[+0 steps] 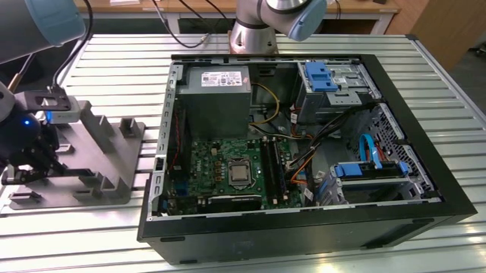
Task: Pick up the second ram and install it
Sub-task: 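Pick up the second ram and move it above second insertion slot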
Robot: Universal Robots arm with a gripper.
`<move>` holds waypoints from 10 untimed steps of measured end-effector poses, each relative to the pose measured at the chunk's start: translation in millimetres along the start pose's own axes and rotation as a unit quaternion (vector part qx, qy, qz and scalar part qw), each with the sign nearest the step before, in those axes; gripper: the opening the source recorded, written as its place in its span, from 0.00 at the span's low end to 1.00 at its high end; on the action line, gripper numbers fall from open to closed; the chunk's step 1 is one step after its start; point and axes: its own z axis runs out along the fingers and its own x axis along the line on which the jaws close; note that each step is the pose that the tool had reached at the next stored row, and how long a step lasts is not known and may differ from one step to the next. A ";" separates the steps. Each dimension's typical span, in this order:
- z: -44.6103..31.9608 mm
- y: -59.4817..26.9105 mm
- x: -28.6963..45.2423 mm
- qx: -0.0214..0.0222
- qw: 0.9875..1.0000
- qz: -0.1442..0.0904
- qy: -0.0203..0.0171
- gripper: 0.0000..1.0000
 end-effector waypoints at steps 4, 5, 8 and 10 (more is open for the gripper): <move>-2.5 0.1 -0.1 0.000 1.000 0.000 -0.001 0.14; -3.1 0.1 -0.1 0.000 1.000 0.000 -0.001 0.14; -5.1 0.1 -0.2 0.000 1.000 0.000 -0.002 0.14; -6.7 0.2 -0.2 0.000 1.000 0.000 -0.002 0.14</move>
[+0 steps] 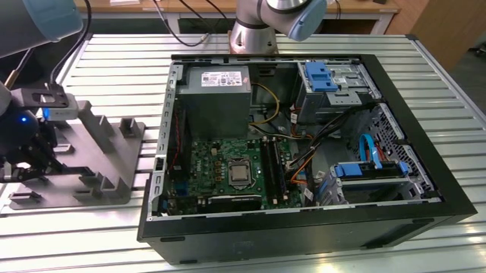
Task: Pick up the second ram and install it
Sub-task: 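Pick up the second ram and move it above second insertion slot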
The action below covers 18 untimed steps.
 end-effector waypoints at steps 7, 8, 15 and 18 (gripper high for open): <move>-5.0 0.1 -0.2 0.000 1.000 0.000 -0.001 0.14; -5.8 0.2 -0.3 0.000 1.000 0.000 -0.001 0.14; -10.0 0.3 -0.4 0.000 1.000 0.000 -0.003 0.14; -11.8 0.3 -0.5 0.000 1.000 0.000 -0.003 0.14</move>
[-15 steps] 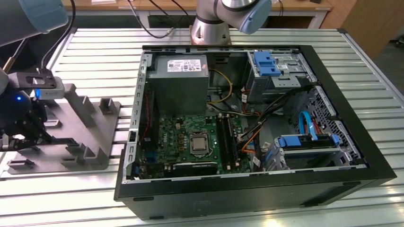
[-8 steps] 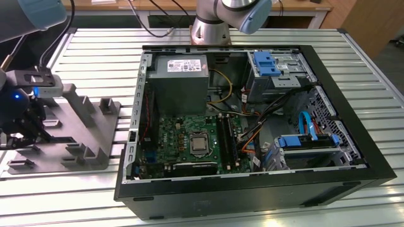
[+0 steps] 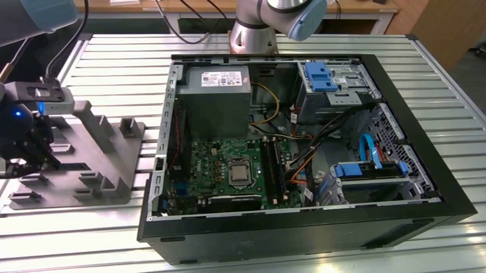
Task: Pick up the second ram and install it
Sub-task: 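Pick up the second ram and move it above second insertion slot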
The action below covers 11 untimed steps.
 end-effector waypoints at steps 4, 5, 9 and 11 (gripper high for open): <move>-2.6 0.1 -0.1 0.000 1.000 0.000 -0.001 0.14; -3.2 0.1 -0.1 0.000 1.000 0.000 -0.001 0.14; -6.0 0.2 -0.3 0.000 1.000 0.000 -0.001 0.14; -7.4 0.2 -0.3 0.000 1.000 0.000 -0.002 0.14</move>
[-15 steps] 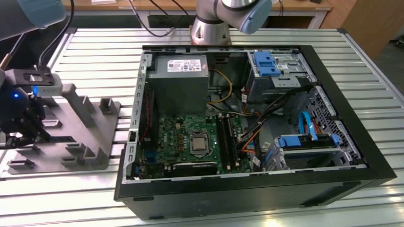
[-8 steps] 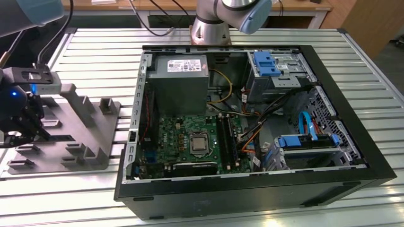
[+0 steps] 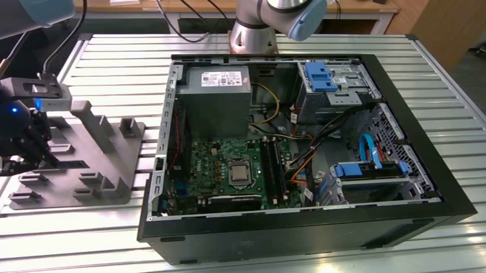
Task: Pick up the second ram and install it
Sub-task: 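Pick up the second ram and move it above second insertion slot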
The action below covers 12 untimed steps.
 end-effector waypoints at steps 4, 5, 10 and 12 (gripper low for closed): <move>-2.7 0.1 -0.1 0.000 1.000 0.000 -0.001 0.14; -3.4 0.1 -0.2 0.000 1.000 0.000 -0.001 0.14; -6.7 0.2 -0.4 0.000 1.000 0.000 -0.001 0.14; -8.0 0.2 -0.4 0.000 1.000 0.000 -0.002 0.14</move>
